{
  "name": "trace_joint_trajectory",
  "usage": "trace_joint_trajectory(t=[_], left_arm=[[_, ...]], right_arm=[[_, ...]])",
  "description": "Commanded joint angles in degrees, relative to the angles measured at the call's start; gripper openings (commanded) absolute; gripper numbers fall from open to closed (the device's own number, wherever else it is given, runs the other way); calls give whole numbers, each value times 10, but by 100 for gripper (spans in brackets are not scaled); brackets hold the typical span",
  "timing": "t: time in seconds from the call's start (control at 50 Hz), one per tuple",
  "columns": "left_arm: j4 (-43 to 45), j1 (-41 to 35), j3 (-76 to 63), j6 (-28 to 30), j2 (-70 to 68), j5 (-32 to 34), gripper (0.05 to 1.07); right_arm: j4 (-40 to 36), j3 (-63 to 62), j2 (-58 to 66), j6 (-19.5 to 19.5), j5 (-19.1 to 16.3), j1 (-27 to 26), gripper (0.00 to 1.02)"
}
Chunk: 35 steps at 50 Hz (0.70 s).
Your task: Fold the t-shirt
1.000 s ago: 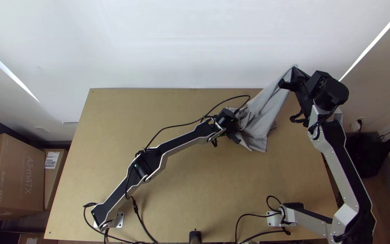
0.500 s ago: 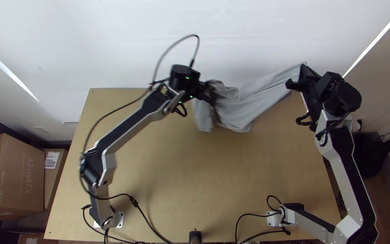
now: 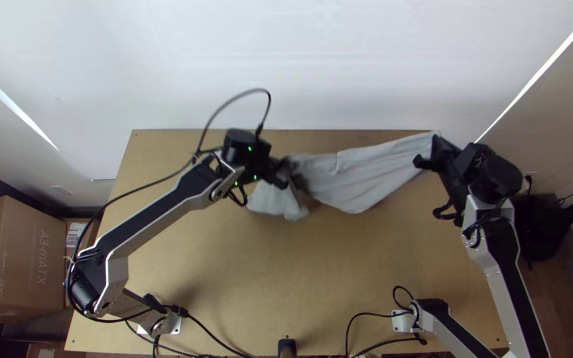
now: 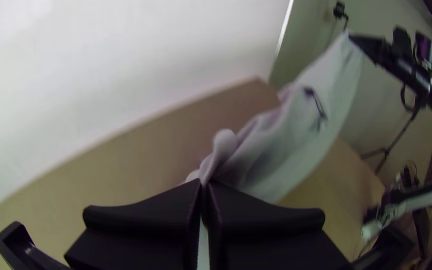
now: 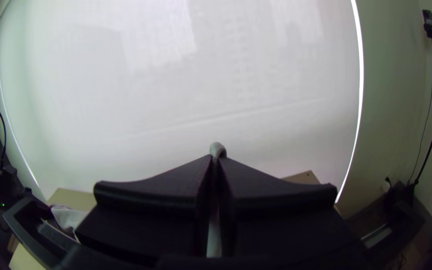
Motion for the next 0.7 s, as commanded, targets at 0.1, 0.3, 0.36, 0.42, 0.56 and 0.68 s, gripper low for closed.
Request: trace_joint_trajectory(t=[0.1, 0.3, 0.36, 0.42, 0.56, 0.68], left_arm=[[5, -21, -162, 43, -17, 84, 8], [16, -12, -184, 74, 5, 140, 8], [17, 1, -169, 84, 17, 156, 8], [17, 16, -144, 95, 34, 163, 8], [14, 57, -54, 97, 100, 170, 8], [8, 91, 39, 91, 185, 170, 8]], right_arm=[[3, -64, -35, 8, 0, 8, 2], [11, -84, -37, 8, 0, 8, 2], [16, -86, -34, 8, 0, 8, 2], [24, -88, -29, 8, 0, 8, 2], [34, -90, -18, 9, 0, 7, 2], [45, -100, -12, 13, 0, 7, 2]])
